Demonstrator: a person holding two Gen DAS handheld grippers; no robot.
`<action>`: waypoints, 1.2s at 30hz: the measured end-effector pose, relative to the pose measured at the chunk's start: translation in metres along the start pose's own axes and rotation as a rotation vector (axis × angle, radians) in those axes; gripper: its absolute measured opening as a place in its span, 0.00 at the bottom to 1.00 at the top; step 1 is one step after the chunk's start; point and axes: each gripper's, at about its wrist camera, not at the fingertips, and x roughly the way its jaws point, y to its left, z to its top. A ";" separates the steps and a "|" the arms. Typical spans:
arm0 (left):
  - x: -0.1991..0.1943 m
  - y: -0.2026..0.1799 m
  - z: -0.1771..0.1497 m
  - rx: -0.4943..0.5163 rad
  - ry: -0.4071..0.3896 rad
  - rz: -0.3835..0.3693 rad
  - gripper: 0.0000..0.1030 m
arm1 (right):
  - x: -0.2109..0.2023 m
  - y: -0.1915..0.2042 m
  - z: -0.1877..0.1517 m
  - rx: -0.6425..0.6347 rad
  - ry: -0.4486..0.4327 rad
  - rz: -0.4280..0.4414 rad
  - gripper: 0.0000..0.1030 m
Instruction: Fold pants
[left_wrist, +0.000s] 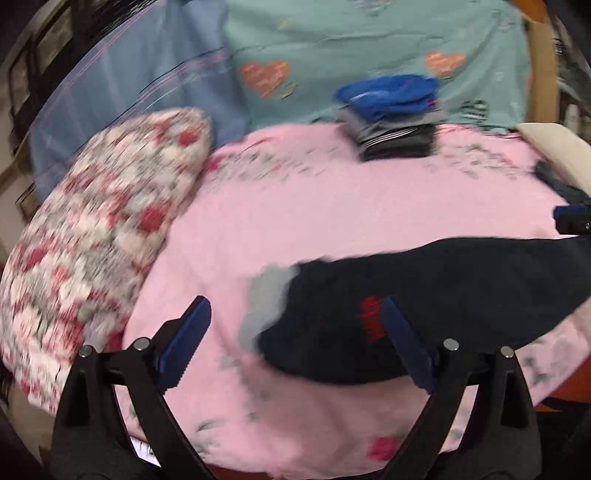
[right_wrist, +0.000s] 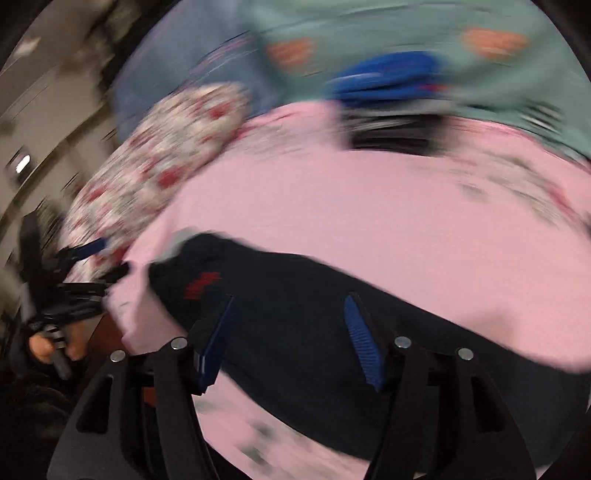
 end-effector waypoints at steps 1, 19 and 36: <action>-0.004 -0.021 0.010 0.035 -0.020 -0.049 0.93 | -0.027 -0.034 -0.016 0.082 -0.033 -0.072 0.60; 0.077 -0.265 0.025 0.338 0.091 -0.287 0.93 | -0.109 -0.217 -0.169 0.722 -0.133 -0.253 0.46; 0.101 -0.241 0.019 0.288 0.130 -0.220 0.93 | -0.094 -0.228 -0.155 0.481 0.030 -0.391 0.38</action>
